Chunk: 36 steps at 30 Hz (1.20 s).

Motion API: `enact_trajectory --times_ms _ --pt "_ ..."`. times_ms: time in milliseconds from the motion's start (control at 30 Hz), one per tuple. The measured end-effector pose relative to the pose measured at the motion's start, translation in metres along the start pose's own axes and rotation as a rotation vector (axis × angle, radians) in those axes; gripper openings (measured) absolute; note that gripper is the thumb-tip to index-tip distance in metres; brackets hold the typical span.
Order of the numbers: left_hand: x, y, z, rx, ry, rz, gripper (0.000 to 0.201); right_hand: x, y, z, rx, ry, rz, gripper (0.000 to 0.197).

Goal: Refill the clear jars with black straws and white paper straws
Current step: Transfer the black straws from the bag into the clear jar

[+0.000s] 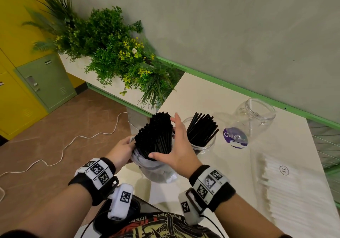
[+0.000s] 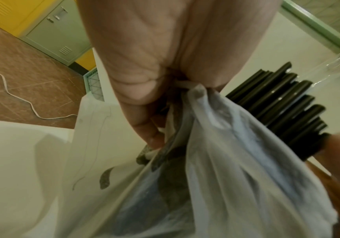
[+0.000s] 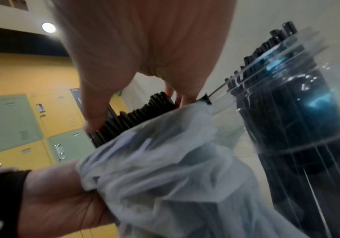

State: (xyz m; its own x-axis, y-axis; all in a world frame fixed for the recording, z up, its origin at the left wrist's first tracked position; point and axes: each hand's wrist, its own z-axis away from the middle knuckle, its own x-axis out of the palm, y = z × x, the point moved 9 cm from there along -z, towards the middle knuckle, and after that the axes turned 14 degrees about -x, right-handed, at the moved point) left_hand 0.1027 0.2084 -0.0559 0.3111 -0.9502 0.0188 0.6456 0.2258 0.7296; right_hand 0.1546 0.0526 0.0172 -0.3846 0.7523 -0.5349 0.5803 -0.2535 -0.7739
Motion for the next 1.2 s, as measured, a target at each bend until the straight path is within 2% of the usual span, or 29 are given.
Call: enact_trajectory --times_ms 167,267,300,400,433,533,600,667,733,833,1000,1200 --pt "0.001 -0.002 -0.001 -0.005 -0.035 0.087 0.03 0.004 0.013 0.001 0.078 0.093 0.02 0.121" --pt "0.002 -0.003 0.0 -0.001 -0.065 0.072 0.069 0.008 0.024 0.004 0.151 0.095 0.017 0.107" --pt "0.003 -0.002 0.0 0.006 -0.077 0.073 0.071 0.009 0.027 0.004 0.159 0.103 0.009 0.098" --pt "0.005 0.002 0.005 0.039 -0.059 0.065 0.032 0.009 0.03 0.005 0.155 0.143 -0.02 0.072" --pt "0.004 0.001 0.004 0.046 -0.044 0.056 0.026 0.007 0.029 0.005 0.154 0.152 -0.023 0.065" --pt "0.003 0.003 0.005 0.078 -0.025 0.015 0.026 0.0 0.02 0.005 0.124 0.166 -0.049 0.043" --pt "0.004 0.004 0.01 0.07 -0.039 0.002 0.043 -0.005 0.013 0.004 0.094 0.174 -0.088 0.036" --pt "0.004 0.006 0.013 0.074 -0.046 -0.03 0.07 -0.01 0.006 0.003 0.06 0.191 -0.125 0.031" --pt "0.008 0.007 0.015 0.079 -0.084 -0.028 0.088 -0.017 -0.003 0.002 0.017 0.227 -0.138 0.028" --pt "0.008 0.006 0.014 0.057 -0.109 0.0 0.091 -0.032 -0.016 0.001 -0.047 0.3 -0.133 0.026" --pt "0.007 0.005 0.013 0.034 -0.114 0.005 0.095 -0.053 -0.034 -0.005 -0.16 0.371 0.008 0.038" --pt "0.001 0.001 0.008 0.027 -0.084 0.017 0.112 -0.058 -0.049 -0.019 -0.245 0.325 0.058 0.028"
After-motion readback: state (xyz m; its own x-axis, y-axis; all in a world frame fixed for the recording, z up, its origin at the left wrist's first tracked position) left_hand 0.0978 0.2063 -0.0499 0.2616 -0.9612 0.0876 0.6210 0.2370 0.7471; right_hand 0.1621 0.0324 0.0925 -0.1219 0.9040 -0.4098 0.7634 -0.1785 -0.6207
